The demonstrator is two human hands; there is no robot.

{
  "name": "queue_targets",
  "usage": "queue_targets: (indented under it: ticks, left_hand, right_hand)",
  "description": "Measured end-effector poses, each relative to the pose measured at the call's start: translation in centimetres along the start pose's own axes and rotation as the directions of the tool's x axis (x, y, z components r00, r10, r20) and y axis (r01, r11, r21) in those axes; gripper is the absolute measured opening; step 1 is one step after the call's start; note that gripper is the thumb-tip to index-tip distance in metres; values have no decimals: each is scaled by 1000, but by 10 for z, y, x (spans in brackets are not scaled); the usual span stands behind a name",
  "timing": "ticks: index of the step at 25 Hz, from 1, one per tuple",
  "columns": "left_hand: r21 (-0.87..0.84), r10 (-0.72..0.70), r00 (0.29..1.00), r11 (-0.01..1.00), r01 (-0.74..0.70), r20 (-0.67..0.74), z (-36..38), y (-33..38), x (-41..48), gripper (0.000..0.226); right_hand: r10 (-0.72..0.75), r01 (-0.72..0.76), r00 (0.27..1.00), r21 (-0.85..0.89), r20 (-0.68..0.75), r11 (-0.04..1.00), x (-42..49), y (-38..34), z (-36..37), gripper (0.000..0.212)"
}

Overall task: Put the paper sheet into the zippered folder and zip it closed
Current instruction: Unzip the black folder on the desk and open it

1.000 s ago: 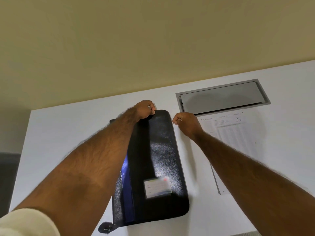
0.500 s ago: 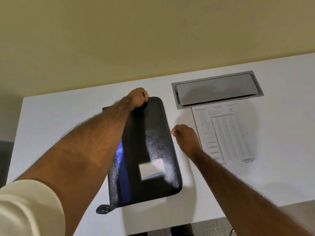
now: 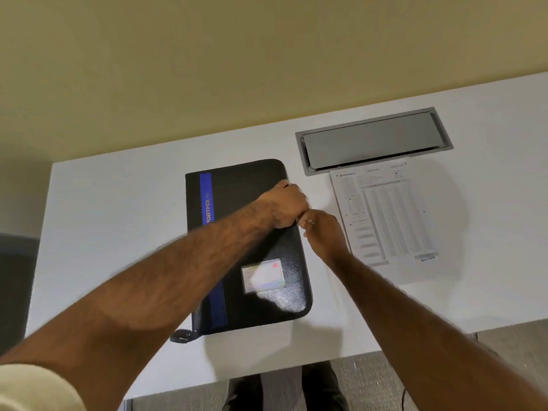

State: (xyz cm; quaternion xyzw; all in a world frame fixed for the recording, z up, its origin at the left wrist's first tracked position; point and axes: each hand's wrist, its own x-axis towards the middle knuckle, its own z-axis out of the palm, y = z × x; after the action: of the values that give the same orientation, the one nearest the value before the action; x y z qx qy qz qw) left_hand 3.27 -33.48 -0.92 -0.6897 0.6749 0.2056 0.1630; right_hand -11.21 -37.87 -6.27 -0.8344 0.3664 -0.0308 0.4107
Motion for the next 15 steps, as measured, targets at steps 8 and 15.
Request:
queue_targets:
  ticks: [8, 15]
  left_hand:
    - [-261, -123, 990, 956, 136, 68, -1, -1, -4, 20]
    - [-289, -149, 986, 943, 163, 70, -1, -3, -1, 25]
  right_hand:
    - [89, -86, 994, -41, 58, 995, -7, 7, 5, 25]
    - [131, -134, 987, 23, 97, 991, -41, 16, 2, 26]
